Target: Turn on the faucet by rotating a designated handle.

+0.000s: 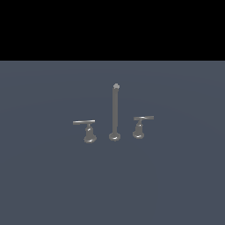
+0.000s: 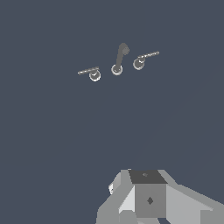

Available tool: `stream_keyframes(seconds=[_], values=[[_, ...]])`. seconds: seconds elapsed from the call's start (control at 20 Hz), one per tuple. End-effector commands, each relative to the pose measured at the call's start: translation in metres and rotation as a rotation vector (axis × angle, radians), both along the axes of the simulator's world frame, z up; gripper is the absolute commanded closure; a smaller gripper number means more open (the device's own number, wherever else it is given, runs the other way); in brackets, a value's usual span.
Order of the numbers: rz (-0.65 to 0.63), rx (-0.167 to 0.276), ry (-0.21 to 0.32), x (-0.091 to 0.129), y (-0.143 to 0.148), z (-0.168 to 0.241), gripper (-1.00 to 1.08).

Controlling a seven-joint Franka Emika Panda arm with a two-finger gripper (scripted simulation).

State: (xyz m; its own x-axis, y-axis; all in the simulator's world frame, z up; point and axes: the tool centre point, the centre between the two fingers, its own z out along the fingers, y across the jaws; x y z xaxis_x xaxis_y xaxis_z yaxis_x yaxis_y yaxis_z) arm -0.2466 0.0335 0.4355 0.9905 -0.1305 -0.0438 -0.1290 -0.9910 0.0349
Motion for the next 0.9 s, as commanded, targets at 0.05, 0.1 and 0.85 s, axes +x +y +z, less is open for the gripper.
stream_keyframes(seconds=[0.05,0.1,0.85], values=[[-0.073,0.0,-0.003,0.006,0.012,-0.019,1.08],[-0.095,0.0,-0.004,0.008,0.015,-0.025,1.08],[-0.428,0.001,-0.017,0.051,0.063,-0.114,1.08]])
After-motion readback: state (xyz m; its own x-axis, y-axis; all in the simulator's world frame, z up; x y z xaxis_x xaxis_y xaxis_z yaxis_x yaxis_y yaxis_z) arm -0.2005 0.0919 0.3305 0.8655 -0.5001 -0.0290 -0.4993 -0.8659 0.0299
